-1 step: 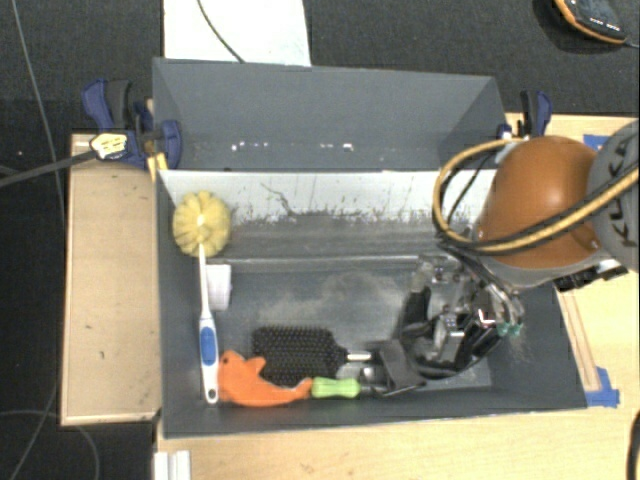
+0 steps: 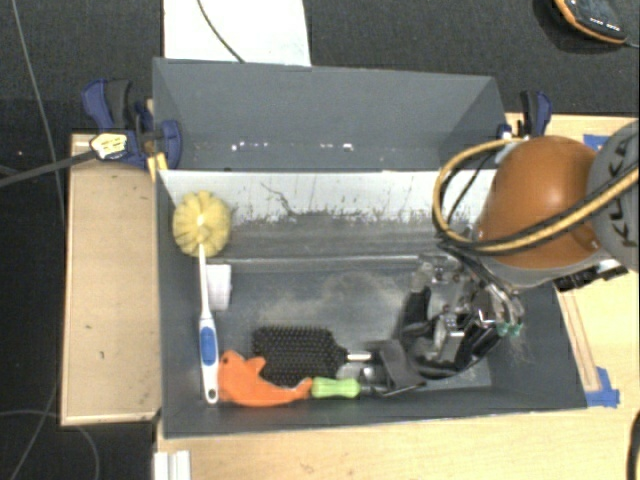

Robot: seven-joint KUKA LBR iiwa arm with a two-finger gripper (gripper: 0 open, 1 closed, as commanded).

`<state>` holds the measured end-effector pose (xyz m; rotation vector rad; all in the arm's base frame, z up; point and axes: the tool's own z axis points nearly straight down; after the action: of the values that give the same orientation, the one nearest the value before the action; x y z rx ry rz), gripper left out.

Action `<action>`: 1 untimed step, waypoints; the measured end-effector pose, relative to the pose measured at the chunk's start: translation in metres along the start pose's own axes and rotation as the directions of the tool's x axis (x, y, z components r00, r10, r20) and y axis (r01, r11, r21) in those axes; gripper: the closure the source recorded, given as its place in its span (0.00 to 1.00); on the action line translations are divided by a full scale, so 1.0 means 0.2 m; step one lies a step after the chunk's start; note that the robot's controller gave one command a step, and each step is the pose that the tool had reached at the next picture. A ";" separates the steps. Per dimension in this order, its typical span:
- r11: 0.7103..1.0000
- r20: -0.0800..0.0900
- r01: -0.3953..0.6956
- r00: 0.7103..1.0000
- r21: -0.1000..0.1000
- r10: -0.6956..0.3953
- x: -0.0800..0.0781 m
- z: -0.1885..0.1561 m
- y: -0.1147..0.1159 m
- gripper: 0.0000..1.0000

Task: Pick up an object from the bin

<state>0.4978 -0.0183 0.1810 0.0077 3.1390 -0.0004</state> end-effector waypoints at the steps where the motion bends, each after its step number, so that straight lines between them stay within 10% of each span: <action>1: 1.000 -0.002 0.030 1.000 0.000 -0.030 0.05 -0.43 -0.03 0.00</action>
Offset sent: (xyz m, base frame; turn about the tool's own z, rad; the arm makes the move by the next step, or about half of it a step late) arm -0.0209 -0.0185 0.1947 -0.0111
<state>0.4884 -0.0249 0.2676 -0.0395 3.1411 -0.0006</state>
